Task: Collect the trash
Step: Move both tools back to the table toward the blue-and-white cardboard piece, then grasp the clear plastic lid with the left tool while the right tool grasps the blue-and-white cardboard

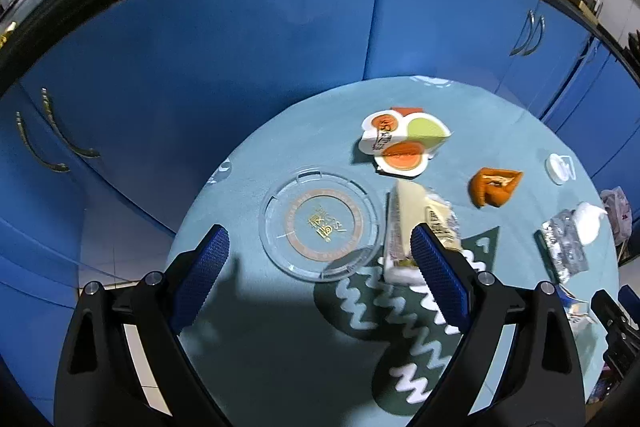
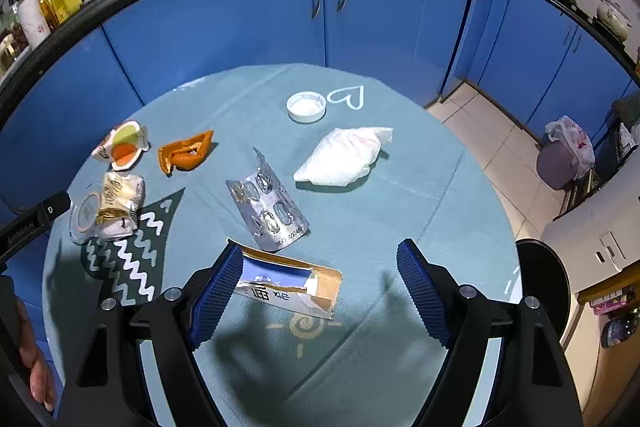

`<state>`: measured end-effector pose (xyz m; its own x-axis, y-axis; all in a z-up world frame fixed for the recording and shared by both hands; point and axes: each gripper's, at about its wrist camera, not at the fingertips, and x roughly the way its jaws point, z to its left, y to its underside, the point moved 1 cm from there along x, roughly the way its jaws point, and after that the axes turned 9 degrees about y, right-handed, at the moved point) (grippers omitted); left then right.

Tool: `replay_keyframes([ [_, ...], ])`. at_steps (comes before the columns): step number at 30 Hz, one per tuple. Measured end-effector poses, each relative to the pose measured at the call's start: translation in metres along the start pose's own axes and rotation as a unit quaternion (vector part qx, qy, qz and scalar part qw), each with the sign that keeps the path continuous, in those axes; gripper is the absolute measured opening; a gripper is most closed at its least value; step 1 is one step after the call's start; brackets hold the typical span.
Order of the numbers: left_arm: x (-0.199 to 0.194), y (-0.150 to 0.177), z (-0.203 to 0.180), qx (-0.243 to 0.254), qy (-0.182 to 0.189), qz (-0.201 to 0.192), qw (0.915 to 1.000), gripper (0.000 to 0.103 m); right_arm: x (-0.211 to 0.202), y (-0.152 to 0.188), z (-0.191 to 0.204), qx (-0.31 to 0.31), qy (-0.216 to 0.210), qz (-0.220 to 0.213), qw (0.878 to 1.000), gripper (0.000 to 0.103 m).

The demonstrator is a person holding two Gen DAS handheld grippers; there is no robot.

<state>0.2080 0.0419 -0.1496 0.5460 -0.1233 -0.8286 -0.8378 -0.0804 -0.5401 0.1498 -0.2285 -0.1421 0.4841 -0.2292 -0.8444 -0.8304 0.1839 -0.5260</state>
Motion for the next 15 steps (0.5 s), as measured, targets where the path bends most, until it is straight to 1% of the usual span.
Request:
replay_keyframes([
  [10, 0.035, -0.002, 0.008, 0.002, 0.005, 0.028, 0.9996, 0.091, 0.019, -0.001, 0.012, -0.011, 0.007, 0.021, 1.000, 0.077],
  [12, 0.040, -0.003, 0.006, 0.006, 0.008, 0.031, 0.9995, 0.091, 0.022, -0.001, 0.013, -0.013, 0.008, 0.024, 1.000, 0.077],
  [15, 0.048, -0.006, 0.005, 0.010, 0.002, 0.031, 0.9995, 0.091, 0.025, -0.001, 0.015, -0.015, 0.009, 0.027, 0.999, 0.077],
])
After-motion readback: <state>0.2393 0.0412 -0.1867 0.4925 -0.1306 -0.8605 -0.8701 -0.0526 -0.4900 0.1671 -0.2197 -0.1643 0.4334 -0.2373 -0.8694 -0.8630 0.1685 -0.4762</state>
